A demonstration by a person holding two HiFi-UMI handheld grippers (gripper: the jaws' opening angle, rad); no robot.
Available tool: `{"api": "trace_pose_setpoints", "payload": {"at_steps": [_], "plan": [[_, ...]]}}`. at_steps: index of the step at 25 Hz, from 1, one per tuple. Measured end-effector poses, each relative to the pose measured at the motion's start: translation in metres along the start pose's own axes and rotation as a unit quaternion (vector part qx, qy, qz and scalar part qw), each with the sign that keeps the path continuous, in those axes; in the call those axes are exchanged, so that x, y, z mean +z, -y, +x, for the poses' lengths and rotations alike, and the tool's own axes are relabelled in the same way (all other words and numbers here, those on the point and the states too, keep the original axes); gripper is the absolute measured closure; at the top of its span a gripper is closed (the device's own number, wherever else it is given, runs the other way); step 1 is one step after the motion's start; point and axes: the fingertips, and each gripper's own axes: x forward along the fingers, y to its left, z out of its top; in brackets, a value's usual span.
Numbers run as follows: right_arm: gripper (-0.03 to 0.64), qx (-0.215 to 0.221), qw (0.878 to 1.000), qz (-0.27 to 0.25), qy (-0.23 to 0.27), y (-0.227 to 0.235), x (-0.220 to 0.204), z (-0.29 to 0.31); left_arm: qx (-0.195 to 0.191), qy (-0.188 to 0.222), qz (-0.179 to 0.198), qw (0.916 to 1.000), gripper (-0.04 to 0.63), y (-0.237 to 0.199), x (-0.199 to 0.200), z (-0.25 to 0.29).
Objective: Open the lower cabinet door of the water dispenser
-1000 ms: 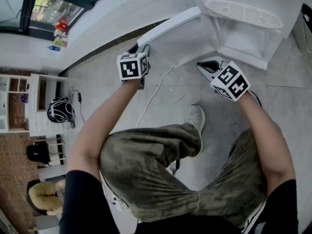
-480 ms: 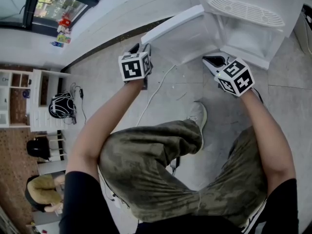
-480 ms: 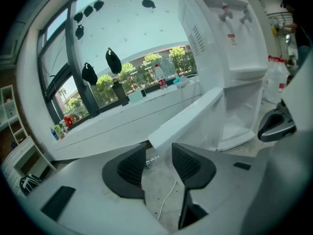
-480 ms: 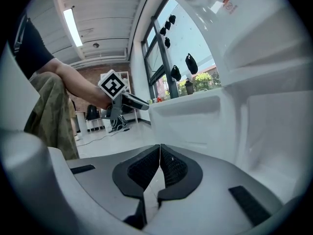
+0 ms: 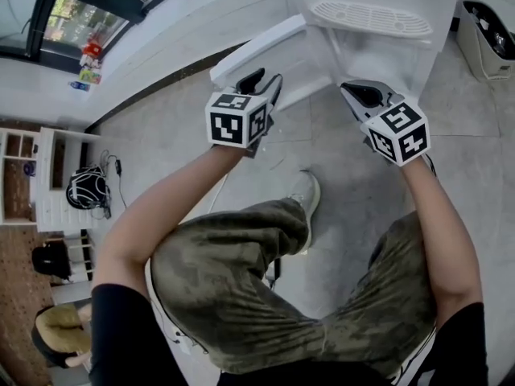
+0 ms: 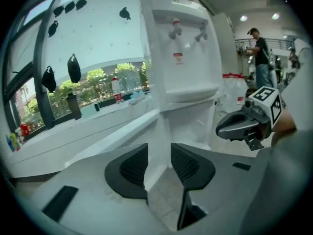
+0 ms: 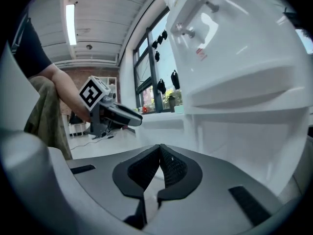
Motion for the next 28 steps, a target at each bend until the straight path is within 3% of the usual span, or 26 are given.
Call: {"api": "trace_pose_setpoints", "payload": {"at_steps": [4,7,9,11,12,14,16,17,19,23,26,28], "plan": [[0.617,-0.058,0.998,0.022,0.019,0.032,0.006,-0.041,-0.082,0.05,-0.03,0.9949,0.52,0.058,0.028,0.021],[0.617,-0.101,0.994,0.025,0.018,0.055,-0.002,-0.075,-0.143,0.059,-0.057,0.9863,0.563,0.106,0.03,0.043],[0.617,-0.13,0.991,0.018,0.012,0.072,-0.012,-0.097,-0.183,0.057,-0.059,0.9797,0.58,0.137,0.033,0.061],[0.617,-0.16,0.987,0.009,-0.002,0.089,-0.023,-0.121,-0.225,0.062,-0.036,0.9717,0.589,0.173,0.041,0.081],[0.617,-0.175,0.984,0.006,-0.017,0.095,-0.032,-0.135,-0.253,0.066,-0.018,0.9651,0.589,0.194,0.046,0.09],[0.617,-0.207,0.976,0.013,-0.063,0.1,-0.049,-0.161,-0.324,0.063,0.011,0.9438,0.591,0.242,0.047,0.104],[0.617,-0.236,0.966,0.077,-0.079,0.092,-0.062,-0.179,-0.389,0.046,0.025,0.9198,0.592,0.282,0.038,0.108],[0.617,-0.248,0.957,0.127,-0.077,0.082,-0.07,-0.186,-0.408,0.037,0.031,0.9117,0.592,0.294,0.034,0.108],[0.617,-0.274,0.936,0.207,-0.083,0.063,-0.088,-0.197,-0.422,0.014,0.025,0.9063,0.592,0.306,0.03,0.107],[0.617,-0.335,0.895,0.286,-0.072,0.037,-0.096,-0.232,-0.391,-0.052,-0.072,0.9159,0.592,0.292,0.028,0.087],[0.617,-0.397,0.854,0.329,-0.072,0.005,-0.095,-0.271,-0.375,-0.058,-0.075,0.9224,0.592,0.287,0.047,0.057],[0.617,-0.413,0.827,0.368,-0.096,-0.037,-0.092,-0.284,-0.375,-0.074,-0.077,0.9207,0.592,0.283,0.055,0.026]]}}
